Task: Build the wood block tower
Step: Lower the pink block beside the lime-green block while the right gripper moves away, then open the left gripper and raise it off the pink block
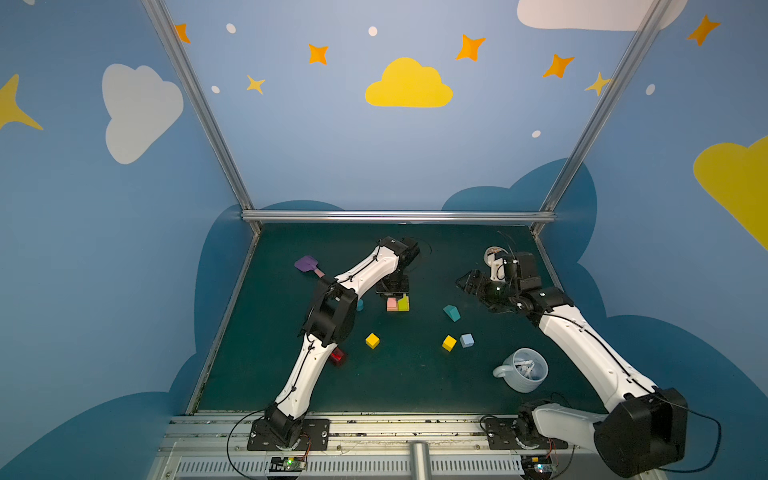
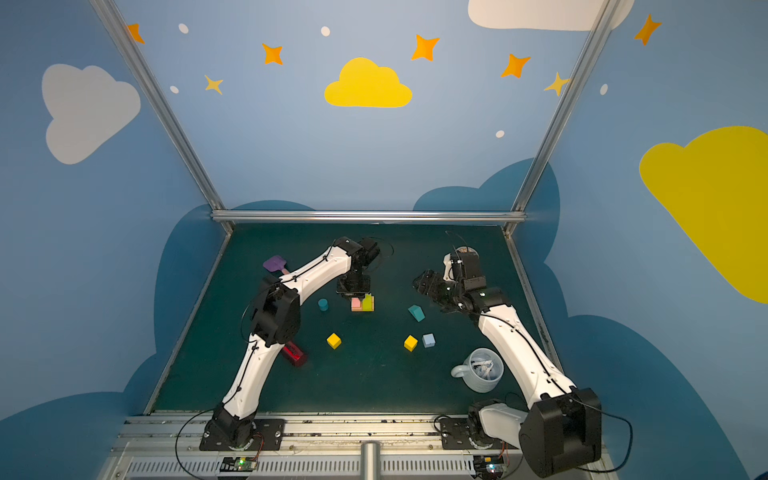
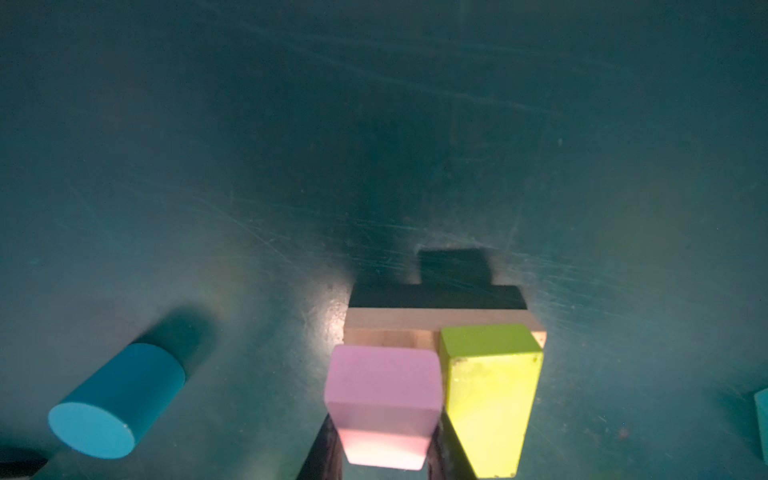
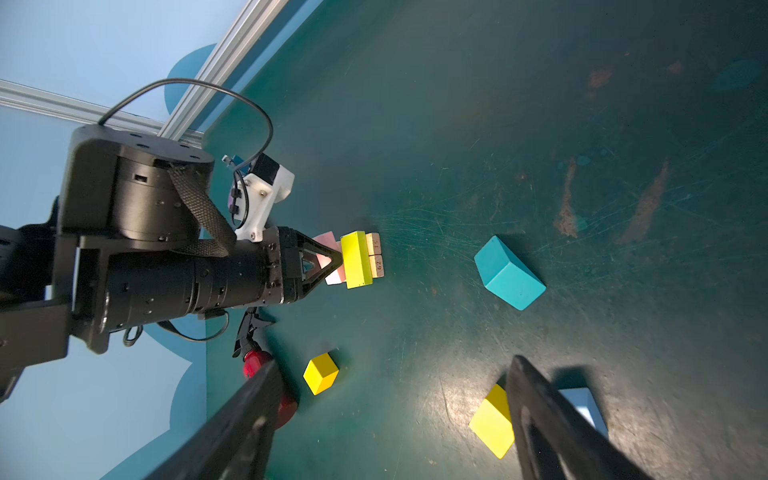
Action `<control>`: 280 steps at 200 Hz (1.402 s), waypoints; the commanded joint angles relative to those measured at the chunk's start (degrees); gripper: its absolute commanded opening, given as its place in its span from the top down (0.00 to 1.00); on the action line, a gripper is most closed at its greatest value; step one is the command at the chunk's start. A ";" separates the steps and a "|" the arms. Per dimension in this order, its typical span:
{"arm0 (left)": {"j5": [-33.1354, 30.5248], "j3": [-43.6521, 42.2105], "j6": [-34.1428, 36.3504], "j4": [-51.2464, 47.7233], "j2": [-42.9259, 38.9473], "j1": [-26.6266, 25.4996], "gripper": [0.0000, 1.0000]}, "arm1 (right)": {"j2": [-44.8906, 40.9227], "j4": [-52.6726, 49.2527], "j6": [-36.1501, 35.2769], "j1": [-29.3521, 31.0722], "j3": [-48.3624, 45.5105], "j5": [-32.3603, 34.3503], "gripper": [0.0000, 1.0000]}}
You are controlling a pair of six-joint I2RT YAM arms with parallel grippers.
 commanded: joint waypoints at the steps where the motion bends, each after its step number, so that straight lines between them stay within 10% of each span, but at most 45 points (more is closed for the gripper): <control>1: -0.51 1.33 0.42 -1.80 0.46 -0.15 0.77 | 0.40 0.86 0.18 0.41 -0.50 -0.45 0.17; 280: -2.16 5.66 1.56 -6.32 -4.58 -0.67 0.60 | 0.31 0.97 0.24 1.26 -0.50 -0.53 0.17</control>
